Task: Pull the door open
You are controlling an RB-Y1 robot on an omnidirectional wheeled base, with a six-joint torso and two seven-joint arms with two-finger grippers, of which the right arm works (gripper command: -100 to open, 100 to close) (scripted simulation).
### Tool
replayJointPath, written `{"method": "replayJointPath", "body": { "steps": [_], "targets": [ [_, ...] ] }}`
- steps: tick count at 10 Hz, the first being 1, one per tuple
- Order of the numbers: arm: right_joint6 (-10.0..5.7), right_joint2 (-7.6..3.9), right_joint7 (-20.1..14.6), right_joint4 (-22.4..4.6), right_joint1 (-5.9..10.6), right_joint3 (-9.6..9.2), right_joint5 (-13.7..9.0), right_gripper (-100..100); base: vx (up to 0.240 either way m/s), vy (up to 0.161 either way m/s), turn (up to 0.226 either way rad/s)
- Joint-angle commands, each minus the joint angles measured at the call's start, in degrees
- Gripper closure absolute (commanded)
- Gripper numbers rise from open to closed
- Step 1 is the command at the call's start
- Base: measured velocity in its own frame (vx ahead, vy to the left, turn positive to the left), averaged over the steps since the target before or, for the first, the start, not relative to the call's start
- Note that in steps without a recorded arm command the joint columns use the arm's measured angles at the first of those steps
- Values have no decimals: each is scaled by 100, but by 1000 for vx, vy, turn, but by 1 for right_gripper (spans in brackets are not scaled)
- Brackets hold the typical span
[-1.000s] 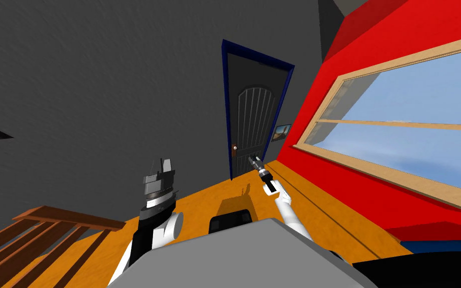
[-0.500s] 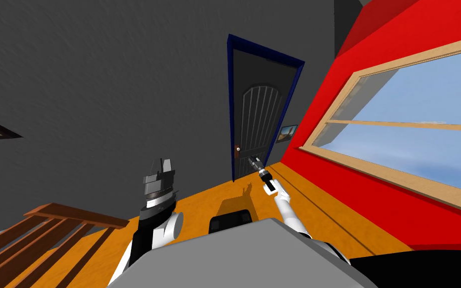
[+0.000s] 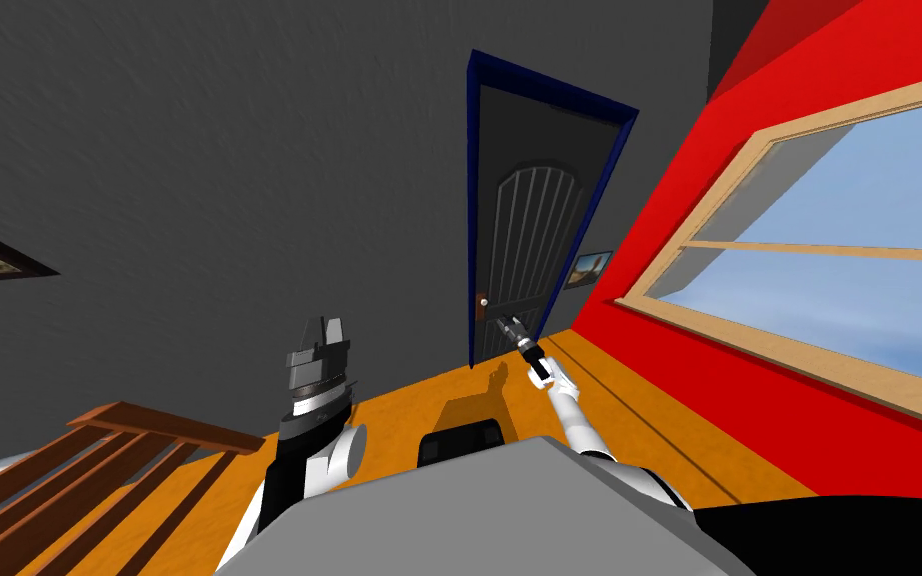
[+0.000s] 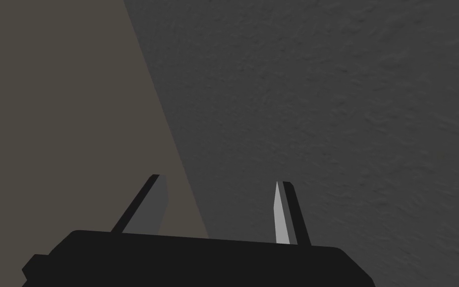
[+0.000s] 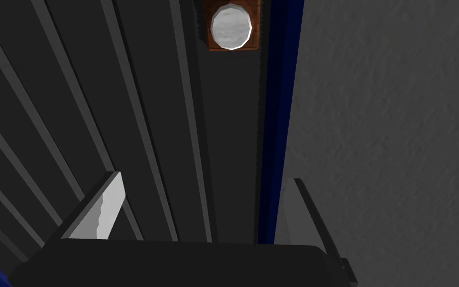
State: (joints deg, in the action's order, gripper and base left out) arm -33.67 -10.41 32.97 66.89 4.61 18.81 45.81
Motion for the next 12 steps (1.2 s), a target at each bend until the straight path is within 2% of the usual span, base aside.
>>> {"method": "replayJointPath", "body": {
  "steps": [1,6,8,12],
  "targets": [
    [-38,-16,102,-238,114,76,113,-100,111,27,59],
    [-88,-82,304,-806,390,253,452,-100,91,16,57],
    [-100,-53,338,-796,384,268,403,-100,75,11,17],
    [-79,2,415,-820,398,316,395,-100,191,8,28]
  ]
}}
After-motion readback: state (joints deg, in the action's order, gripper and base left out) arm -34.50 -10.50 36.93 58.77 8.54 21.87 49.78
